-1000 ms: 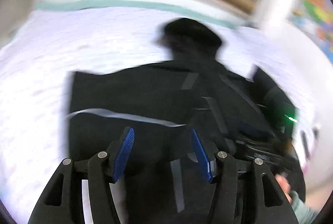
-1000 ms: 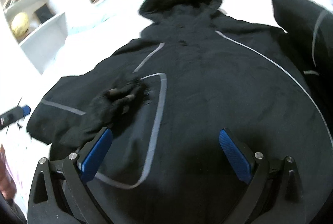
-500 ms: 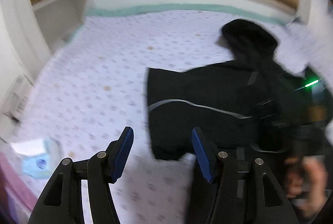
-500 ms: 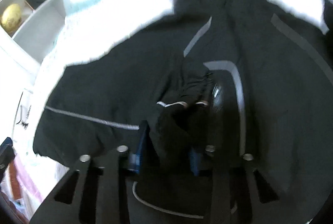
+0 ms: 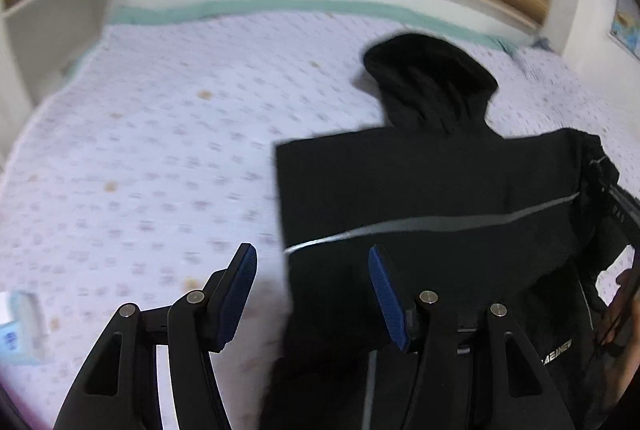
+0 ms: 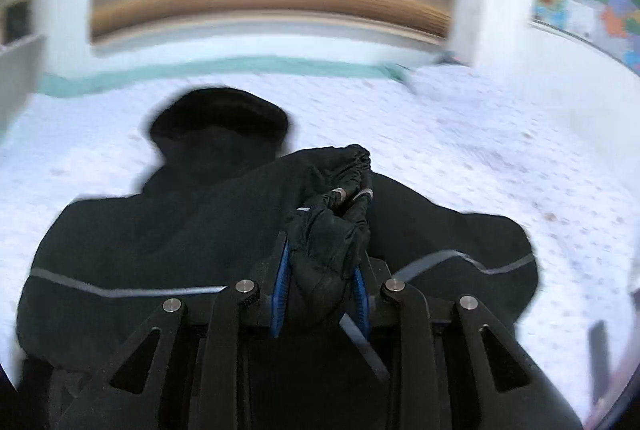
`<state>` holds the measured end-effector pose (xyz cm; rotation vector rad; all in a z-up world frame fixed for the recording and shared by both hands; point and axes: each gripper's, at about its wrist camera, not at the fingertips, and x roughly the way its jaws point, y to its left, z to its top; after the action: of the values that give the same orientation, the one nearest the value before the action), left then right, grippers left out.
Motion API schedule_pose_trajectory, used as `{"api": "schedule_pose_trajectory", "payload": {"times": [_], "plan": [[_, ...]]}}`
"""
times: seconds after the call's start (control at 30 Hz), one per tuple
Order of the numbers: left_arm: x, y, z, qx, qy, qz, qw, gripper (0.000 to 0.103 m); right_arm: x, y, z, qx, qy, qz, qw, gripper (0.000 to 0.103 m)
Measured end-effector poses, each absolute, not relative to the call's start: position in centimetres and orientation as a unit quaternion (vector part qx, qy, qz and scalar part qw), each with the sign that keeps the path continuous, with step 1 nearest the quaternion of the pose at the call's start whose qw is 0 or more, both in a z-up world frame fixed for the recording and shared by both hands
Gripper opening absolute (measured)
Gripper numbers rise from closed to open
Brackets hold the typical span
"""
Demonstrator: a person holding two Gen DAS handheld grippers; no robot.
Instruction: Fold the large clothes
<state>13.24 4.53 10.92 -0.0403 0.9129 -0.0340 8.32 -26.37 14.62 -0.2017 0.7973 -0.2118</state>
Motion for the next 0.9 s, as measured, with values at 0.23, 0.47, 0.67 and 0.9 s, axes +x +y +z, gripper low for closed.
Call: {"api": "schedule_pose_trajectory", "payload": {"times": [0.23, 0.47, 0.67, 0.9], "plan": [[17.3, 1.1, 1.2, -0.020, 0.497, -0.044, 0.867, 0.060, 9.6, -28.5, 4.5, -0.139, 0.524, -0.072, 0.838, 0.036], [16.6, 1.2, 2.1, -0.016, 0.483, -0.055, 0.873, 0.061, 9.1, -30.8, 4.7, -0.088, 0.524, -0.048, 0.846, 0.038], [14.3, -0.2, 7.2, -0.054, 0.447, -0.132, 0.883, 0.061, 5.3, -27.6, 11.1, -0.085, 0.451, -0.001, 0.888, 0.072], [16.6, -2.1, 4.7, -0.063, 0.492, -0.127, 0.859, 0.061, 5.5, -24.2, 12.1, -0.113, 0.446, 0.019, 0.888, 0.072]]}}
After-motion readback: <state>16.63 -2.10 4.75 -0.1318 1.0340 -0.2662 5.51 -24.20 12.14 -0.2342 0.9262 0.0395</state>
